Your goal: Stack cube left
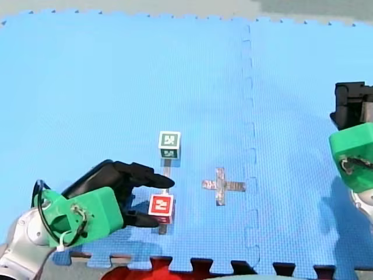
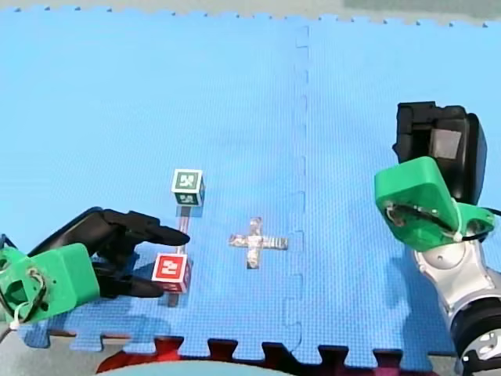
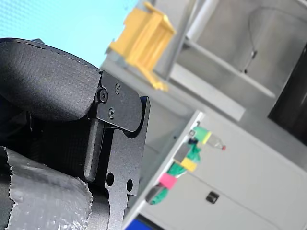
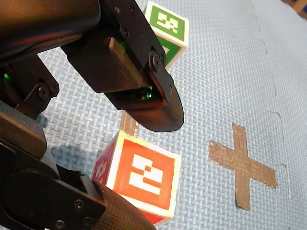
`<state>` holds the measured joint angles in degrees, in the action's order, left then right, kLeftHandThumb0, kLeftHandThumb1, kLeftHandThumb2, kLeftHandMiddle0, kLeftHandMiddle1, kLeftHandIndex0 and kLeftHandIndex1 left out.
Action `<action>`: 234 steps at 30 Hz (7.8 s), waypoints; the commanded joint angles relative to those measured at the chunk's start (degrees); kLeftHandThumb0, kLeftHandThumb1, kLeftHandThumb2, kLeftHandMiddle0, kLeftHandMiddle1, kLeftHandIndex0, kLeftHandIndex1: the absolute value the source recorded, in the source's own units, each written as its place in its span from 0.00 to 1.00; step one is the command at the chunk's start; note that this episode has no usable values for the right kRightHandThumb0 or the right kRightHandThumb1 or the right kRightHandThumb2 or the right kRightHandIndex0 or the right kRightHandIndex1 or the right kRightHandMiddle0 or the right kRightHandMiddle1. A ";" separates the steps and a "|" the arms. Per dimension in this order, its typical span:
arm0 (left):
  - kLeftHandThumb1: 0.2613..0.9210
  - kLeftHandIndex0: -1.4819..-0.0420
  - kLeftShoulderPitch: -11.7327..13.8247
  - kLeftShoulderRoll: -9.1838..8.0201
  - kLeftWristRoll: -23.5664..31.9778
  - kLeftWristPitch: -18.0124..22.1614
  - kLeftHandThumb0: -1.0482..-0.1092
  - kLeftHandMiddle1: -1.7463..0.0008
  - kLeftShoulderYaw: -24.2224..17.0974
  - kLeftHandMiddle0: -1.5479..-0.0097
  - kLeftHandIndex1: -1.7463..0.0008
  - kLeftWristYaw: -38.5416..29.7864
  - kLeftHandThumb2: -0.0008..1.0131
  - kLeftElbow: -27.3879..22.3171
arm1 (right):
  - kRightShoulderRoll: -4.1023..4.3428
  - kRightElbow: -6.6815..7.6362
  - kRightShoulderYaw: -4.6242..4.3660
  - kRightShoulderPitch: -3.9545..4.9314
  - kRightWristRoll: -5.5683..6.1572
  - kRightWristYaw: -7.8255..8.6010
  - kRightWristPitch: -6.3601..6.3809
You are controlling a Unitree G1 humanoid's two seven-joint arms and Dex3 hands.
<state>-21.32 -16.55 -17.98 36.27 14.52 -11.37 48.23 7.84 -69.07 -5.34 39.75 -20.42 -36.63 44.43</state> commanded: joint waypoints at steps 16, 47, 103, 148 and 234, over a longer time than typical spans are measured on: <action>0.68 0.39 2.79 -1.06 -8.40 1.70 0.28 0.00 3.87 0.43 0.99 10.76 0.00 -2.29 | 0.48 0.74 0.08 0.18 -0.07 -0.86 0.57; 0.79 0.38 3.46 -1.32 -18.18 1.57 0.62 0.00 7.06 0.42 0.49 30.76 0.00 -4.04 | 0.90 2.11 0.41 -0.60 0.02 -0.64 1.74; 0.75 0.13 -14.76 -0.64 -10.58 -42.20 0.61 0.00 3.08 0.38 0.94 -9.54 0.00 -39.95 | -2.28 -0.34 0.09 -0.52 0.34 -1.11 -0.04; 0.76 0.11 -16.18 8.30 -8.10 -18.20 0.62 0.00 4.47 0.38 0.98 13.41 0.00 -5.21 | -3.54 -0.82 -0.93 1.23 -0.93 -4.01 -2.18; 0.76 0.11 -17.68 13.49 -11.20 -9.51 0.61 0.00 9.04 0.41 1.00 18.79 0.00 12.19 | -4.72 0.91 -1.68 2.05 -1.78 -7.11 -4.17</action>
<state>-38.43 -3.10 -29.10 26.52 23.56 7.11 59.89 3.09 -68.11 -7.05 41.81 -22.27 -43.48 40.43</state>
